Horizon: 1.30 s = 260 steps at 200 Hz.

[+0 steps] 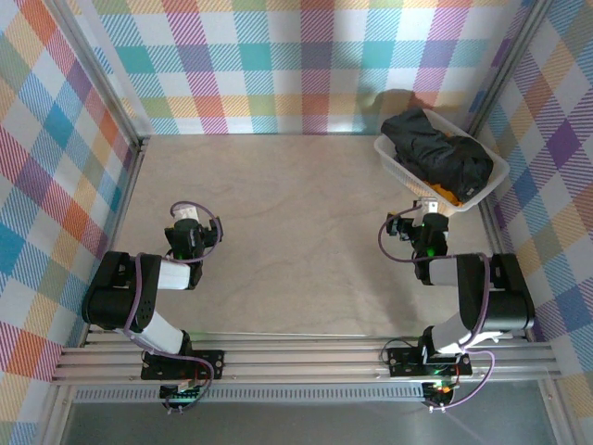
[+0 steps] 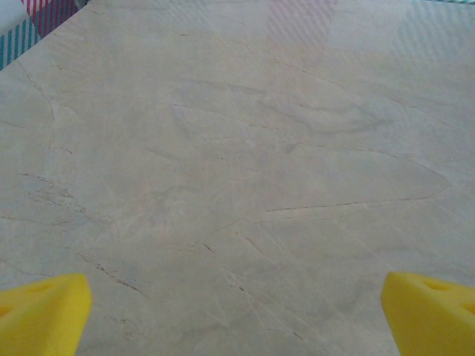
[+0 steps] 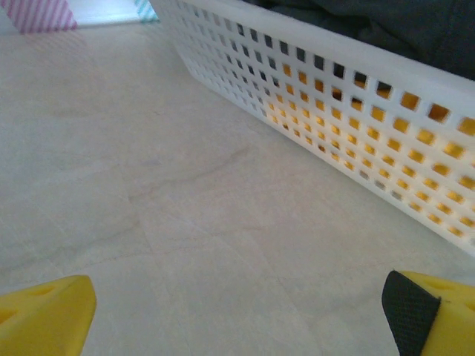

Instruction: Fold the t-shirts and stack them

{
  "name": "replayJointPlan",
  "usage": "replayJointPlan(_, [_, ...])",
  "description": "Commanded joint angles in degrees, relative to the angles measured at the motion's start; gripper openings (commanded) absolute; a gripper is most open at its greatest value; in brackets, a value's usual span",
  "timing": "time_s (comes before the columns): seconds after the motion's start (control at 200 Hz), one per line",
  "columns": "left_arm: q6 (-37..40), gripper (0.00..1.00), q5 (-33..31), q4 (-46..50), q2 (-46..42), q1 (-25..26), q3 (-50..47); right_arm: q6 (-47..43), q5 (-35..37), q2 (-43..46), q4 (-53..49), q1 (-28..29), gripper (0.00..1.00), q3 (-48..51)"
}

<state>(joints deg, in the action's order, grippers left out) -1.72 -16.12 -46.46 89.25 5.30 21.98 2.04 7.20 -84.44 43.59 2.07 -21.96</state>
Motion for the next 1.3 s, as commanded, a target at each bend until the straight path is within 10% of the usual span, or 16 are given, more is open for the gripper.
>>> replayJointPlan(0.0, [2.4,1.0,-1.7,4.2,-8.2,1.9,1.1,-0.3,5.9,12.1,-12.1,2.2,1.0,-4.4])
replayJointPlan(0.16, [-6.2,1.0,-6.3,25.2,-29.1,4.5,8.2,11.2,7.4,26.2,-38.3,3.2,1.0,-21.4])
replayJointPlan(0.29, [-37.2,1.0,-10.7,64.3,-30.7,2.9,28.7,19.1,-7.8,20.6,-47.7,2.4,1.0,-36.6])
replayJointPlan(0.555, [-36.3,1.0,25.7,70.0,-18.2,4.5,52.1,21.0,2.9,-9.4,-78.5,0.3,1.0,-74.6])
replayJointPlan(0.96, [-33.9,1.0,26.4,68.5,-14.0,22.1,52.3,26.3,-5.9,-42.1,-88.2,-10.8,0.99,-100.5])
replayJointPlan(1.11, [-34.0,0.97,25.7,67.2,-12.7,23.5,50.3,25.7,-8.4,-53.8,-92.8,-11.2,0.82,-111.8])
replayJointPlan(1.295, [-33.3,0.92,24.7,67.6,-12.4,23.9,49.6,26.0,-10.9,-49.6,-84.5,-11.0,0.13,-104.8])
